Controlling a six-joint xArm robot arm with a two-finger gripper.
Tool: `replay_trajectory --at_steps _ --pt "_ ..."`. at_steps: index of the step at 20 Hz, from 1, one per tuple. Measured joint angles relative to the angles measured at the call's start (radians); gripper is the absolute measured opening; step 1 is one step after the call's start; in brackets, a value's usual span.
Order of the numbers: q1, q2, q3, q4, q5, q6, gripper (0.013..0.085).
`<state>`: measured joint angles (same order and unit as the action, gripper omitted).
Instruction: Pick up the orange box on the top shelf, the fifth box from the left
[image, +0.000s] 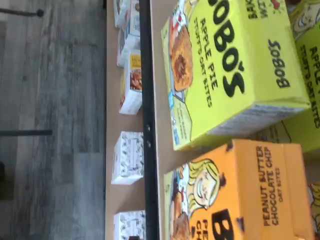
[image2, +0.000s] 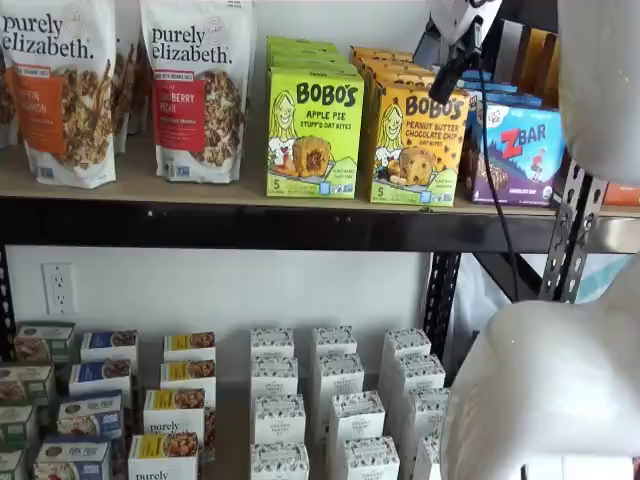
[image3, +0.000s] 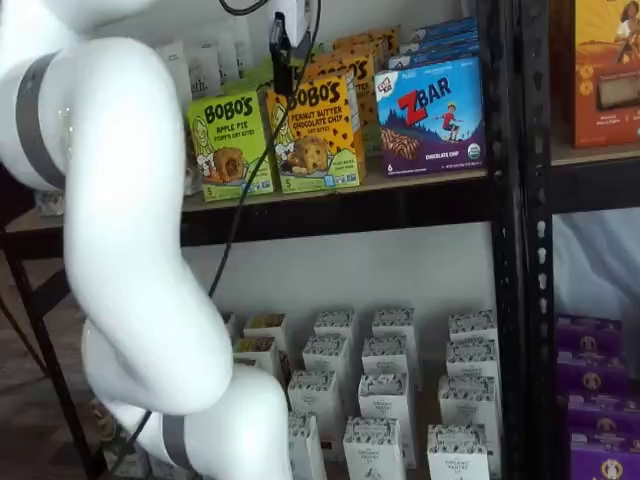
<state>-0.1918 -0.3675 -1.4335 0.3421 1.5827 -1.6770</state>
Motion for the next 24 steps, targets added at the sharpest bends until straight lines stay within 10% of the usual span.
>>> replay_trajectory --at_steps 24 --pt "0.040 0.052 0.044 -0.104 -0.099 -0.010 0.0850"
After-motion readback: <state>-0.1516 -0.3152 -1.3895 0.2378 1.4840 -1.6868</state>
